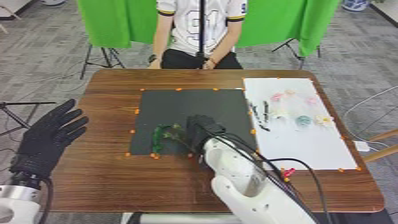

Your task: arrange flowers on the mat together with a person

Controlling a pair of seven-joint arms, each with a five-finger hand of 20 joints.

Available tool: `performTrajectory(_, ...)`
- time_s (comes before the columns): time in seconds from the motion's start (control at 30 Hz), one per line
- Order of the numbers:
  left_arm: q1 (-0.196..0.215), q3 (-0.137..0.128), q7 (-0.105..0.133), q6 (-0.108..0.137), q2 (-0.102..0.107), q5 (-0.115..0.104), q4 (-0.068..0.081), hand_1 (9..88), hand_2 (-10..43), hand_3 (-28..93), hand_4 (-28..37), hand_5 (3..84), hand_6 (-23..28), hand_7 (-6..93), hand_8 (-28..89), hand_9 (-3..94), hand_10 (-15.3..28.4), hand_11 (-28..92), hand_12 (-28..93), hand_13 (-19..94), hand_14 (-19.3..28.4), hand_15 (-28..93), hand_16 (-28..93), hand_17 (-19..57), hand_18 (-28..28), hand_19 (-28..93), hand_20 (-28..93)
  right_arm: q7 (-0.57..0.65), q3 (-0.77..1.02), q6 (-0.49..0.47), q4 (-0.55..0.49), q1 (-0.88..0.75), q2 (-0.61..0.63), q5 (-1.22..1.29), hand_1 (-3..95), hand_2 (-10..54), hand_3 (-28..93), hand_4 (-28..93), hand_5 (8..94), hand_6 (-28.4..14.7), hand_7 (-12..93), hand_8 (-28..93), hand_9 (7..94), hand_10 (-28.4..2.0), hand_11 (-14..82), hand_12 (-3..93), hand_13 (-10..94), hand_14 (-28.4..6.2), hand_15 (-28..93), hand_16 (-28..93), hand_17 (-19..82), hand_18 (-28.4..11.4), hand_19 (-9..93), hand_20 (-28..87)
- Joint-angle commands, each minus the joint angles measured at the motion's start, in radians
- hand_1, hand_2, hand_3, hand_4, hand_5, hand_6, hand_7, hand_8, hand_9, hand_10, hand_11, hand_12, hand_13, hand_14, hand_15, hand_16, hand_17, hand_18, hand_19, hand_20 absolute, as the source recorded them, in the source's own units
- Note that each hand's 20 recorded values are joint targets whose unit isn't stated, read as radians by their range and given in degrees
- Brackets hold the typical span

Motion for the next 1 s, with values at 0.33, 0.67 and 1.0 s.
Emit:
performTrajectory(0.33,0.015,-0.003,-0.005,0.001,-0.005,0.001,0.003,26.0,-1.2,70,-25.0,32.8,4.1,15.2,-8,28.3,12.3,18,20,23,15.0,28,4,-7.7,22.7,45,12,0.003,0.067,-0.079,-0.121,-0.023,0.014,0.058,20.3,6.8,72,-22,89.1,1.0,47,-10,89.3,-8.9,64.2,45.8,83,-9.3,88,40,48,-25.1,93,55)
performTrajectory(0.67,0.023,-0.007,-0.002,0.002,-0.009,0.0,0.001,26.1,-1.2,70,-25.1,32.8,4.1,15.2,-8,28.3,12.3,18,20,23,15.0,28,4,-7.7,22.6,45,12,-0.023,0.028,-0.161,-0.1,-0.009,0.073,0.062,17.9,11.9,70,-22,89.2,0.4,45,-9,88.4,-10.3,63.5,45.1,82,-10.7,87,40,45,-25.9,93,53)
performTrajectory(1.0,0.015,-0.002,-0.003,-0.002,-0.008,0.001,0.004,26.1,-1.0,70,-25.1,32.7,4.1,15.2,-8,28.3,12.3,18,20,23,15.0,28,4,-7.7,22.6,45,12,-0.032,0.013,-0.194,-0.097,-0.015,0.056,0.102,16.0,15.3,69,-23,89.2,0.1,44,-9,87.9,-10.8,62.9,44.6,82,-11.2,87,40,45,-26.2,93,53)
